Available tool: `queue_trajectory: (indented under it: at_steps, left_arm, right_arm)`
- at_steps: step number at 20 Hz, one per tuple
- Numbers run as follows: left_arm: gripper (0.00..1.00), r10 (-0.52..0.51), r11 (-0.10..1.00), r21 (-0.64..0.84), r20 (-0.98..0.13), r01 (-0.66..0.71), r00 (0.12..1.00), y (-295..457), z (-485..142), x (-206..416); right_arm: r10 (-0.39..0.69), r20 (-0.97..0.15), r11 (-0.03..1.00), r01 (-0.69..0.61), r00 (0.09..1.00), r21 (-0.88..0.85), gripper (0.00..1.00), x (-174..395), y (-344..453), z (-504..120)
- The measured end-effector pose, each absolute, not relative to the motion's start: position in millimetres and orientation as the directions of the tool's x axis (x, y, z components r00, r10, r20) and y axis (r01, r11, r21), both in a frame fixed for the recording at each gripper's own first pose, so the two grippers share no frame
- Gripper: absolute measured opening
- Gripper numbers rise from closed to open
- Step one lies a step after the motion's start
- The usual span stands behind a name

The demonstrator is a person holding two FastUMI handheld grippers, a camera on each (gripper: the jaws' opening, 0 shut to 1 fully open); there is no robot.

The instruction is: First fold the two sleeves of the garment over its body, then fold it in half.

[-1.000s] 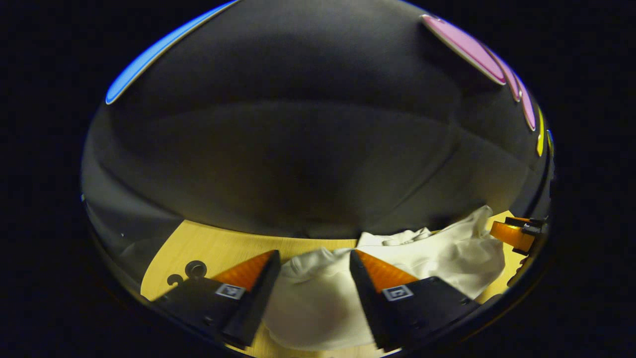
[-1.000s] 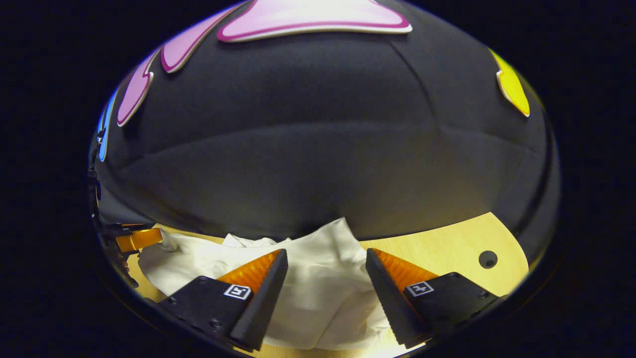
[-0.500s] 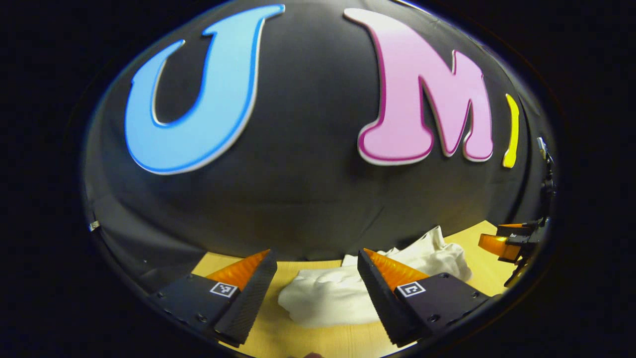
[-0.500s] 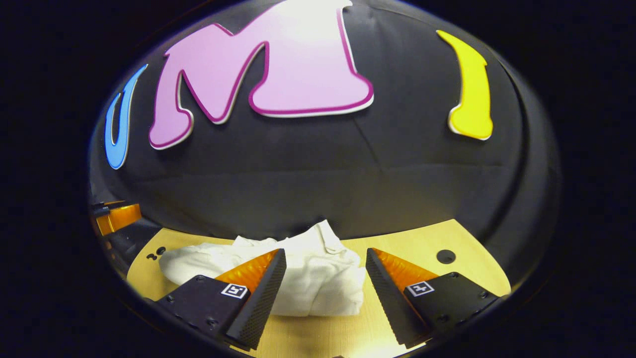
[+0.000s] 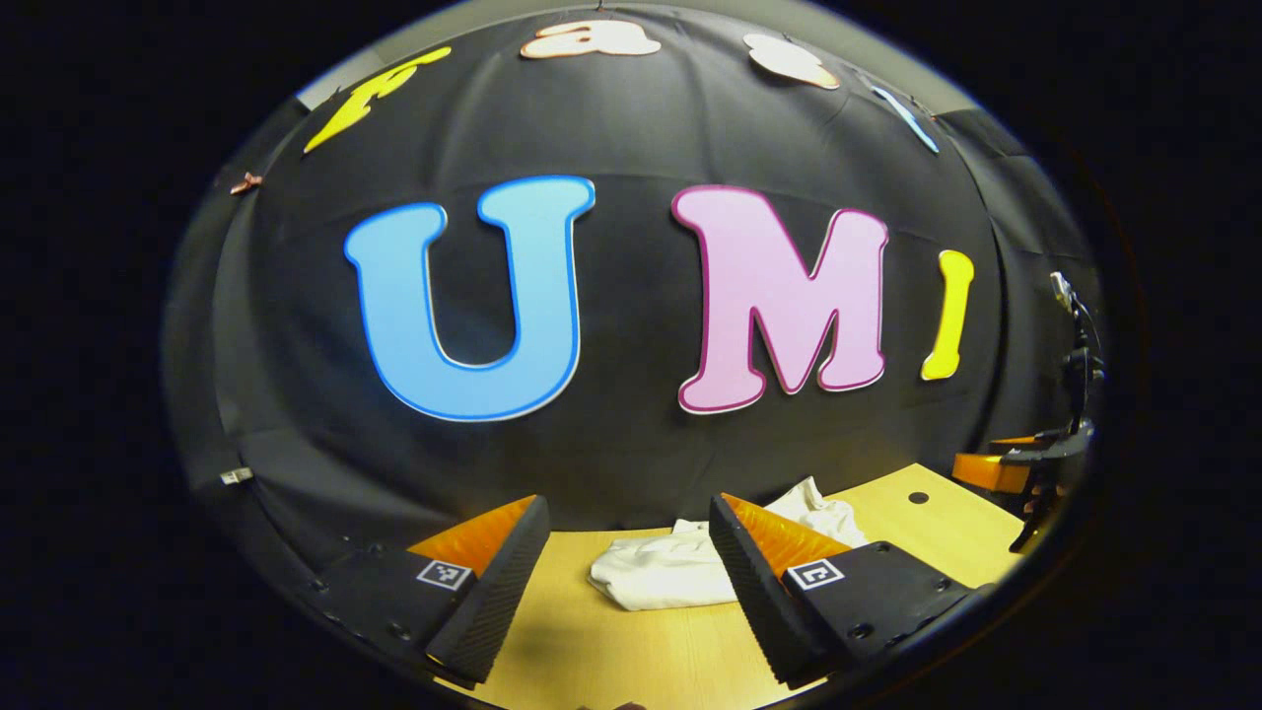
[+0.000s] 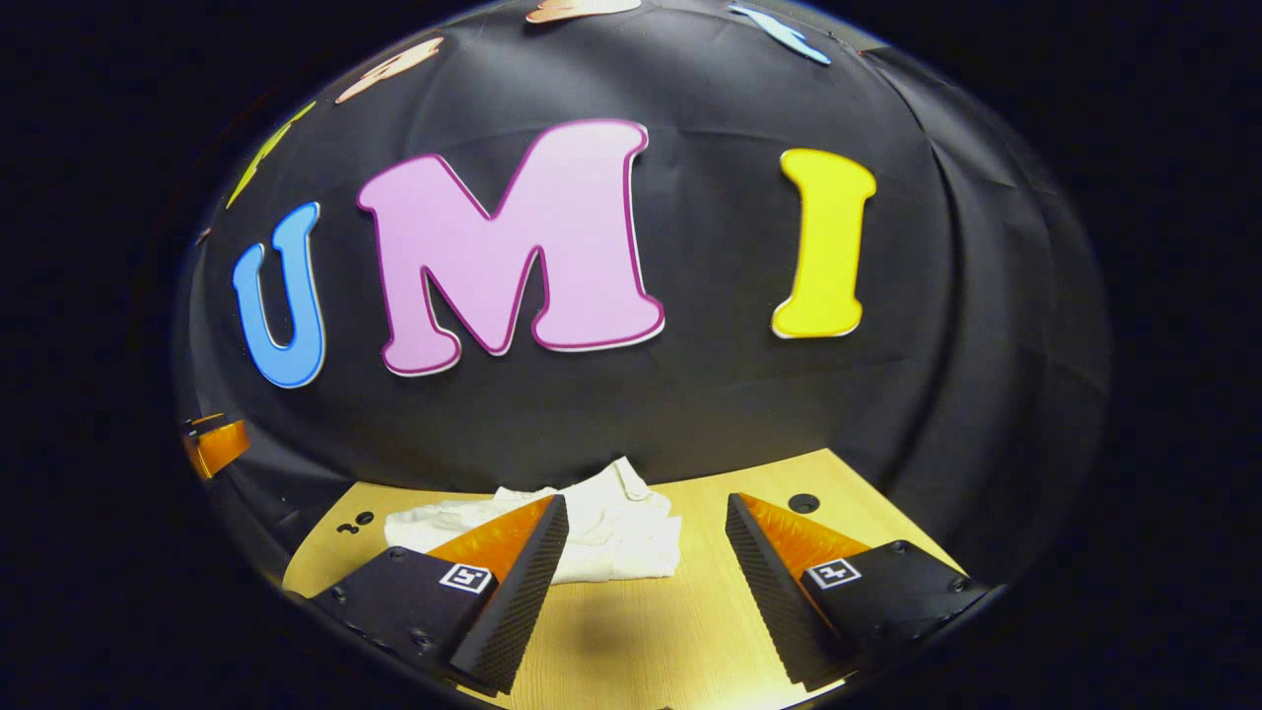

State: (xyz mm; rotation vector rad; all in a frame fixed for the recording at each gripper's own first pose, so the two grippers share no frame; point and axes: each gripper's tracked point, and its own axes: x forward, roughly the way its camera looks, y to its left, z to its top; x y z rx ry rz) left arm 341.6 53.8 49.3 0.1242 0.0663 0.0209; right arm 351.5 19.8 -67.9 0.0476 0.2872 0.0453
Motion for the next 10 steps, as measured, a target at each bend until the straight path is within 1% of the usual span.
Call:
queue_trajectory:
  at_steps: [4, 7, 10]
  left_arm:
    - [1.0, -0.033, 0.992, 0.122, -0.023, 0.036, 0.999, 47, 76, 273]
    - [1.0, -0.065, 0.985, 0.16, 0.015, 0.061, 0.998, 43, 91, 220]
    - [1.0, -0.099, 0.983, 0.16, 0.01, 0.096, 0.995, 33, 80, 172]
  right_arm:
    - [0.062, -0.255, 0.995, -0.04, 0.965, 0.093, 0.98, 289, 22, -35]
    - [0.06, -0.219, 0.995, -0.04, 0.974, 0.091, 0.98, 245, 23, -19]
    - [0.068, -0.196, 0.996, -0.056, 0.978, 0.065, 0.98, 205, 30, -18]
